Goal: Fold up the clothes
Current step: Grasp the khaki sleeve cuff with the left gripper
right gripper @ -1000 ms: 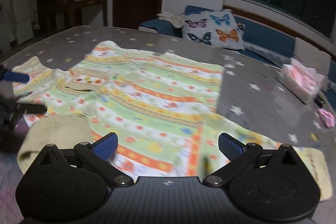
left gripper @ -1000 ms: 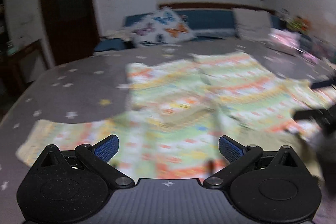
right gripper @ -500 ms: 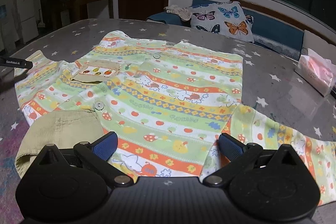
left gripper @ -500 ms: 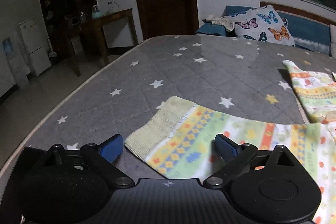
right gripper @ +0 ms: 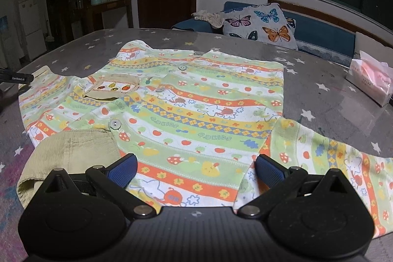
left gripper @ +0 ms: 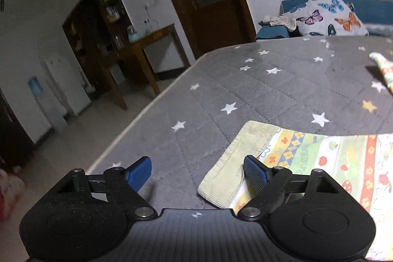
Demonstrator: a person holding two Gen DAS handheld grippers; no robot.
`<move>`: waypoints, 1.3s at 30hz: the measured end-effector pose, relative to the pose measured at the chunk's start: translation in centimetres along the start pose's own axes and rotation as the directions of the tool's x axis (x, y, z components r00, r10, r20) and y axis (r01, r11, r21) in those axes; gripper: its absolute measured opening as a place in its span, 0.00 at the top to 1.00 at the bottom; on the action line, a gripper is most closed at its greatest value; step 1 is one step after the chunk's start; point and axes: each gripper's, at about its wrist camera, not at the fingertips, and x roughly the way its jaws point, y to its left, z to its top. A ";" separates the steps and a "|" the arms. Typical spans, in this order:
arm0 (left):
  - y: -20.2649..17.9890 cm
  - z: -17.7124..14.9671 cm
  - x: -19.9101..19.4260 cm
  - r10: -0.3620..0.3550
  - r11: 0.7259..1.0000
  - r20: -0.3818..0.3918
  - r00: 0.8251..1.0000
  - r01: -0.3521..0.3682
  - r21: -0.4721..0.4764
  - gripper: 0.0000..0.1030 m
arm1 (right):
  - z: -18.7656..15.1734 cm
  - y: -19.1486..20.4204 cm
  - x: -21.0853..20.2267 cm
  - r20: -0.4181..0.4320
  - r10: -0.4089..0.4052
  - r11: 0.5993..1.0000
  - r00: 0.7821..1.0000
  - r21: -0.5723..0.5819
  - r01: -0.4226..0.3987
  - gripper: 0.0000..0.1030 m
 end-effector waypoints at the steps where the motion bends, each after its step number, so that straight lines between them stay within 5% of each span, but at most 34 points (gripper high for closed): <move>1: 0.0 0.0 0.0 0.013 1.000 -0.004 1.000 -0.013 0.003 0.18 | 0.0 0.0 0.0 0.001 0.000 1.000 1.000 0.000 0.000 0.00; 6: -0.3 0.2 0.1 0.097 0.995 -0.044 0.994 -0.096 0.020 0.20 | -0.1 0.0 -0.1 0.003 0.001 1.000 1.000 0.003 -0.001 0.00; 11: -0.8 2.5 -2.0 -0.144 0.986 -0.042 0.989 0.140 -0.087 0.20 | -0.1 -0.1 -0.1 0.003 0.003 1.000 1.000 0.005 -0.003 0.00; 18: -8.8 7.4 -3.1 -0.426 0.905 0.025 0.904 0.426 0.010 0.17 | -0.1 -0.1 -0.1 0.004 0.003 1.000 1.000 0.005 -0.003 0.00; 25: -15.7 11.6 -0.3 -0.547 0.832 -0.018 0.837 0.546 0.093 0.17 | -0.1 -0.2 -0.1 0.005 0.005 1.000 1.000 0.008 -0.005 0.00; 29: -18.1 12.5 1.4 -0.573 0.809 -0.068 0.817 0.577 0.111 0.18 | -0.1 -0.2 -0.1 0.005 0.005 1.000 1.000 0.009 -0.006 0.00; 33: -19.0 12.8 2.5 -0.579 0.800 -0.091 0.810 0.587 0.128 0.35 | -0.1 -0.2 -0.1 0.005 0.006 1.000 1.000 0.008 -0.006 0.00; 39: -19.4 13.4 3.5 -0.604 0.781 -0.095 0.791 0.612 0.125 0.84 | -0.2 -0.2 -0.1 0.005 0.006 1.000 1.000 0.010 -0.006 0.00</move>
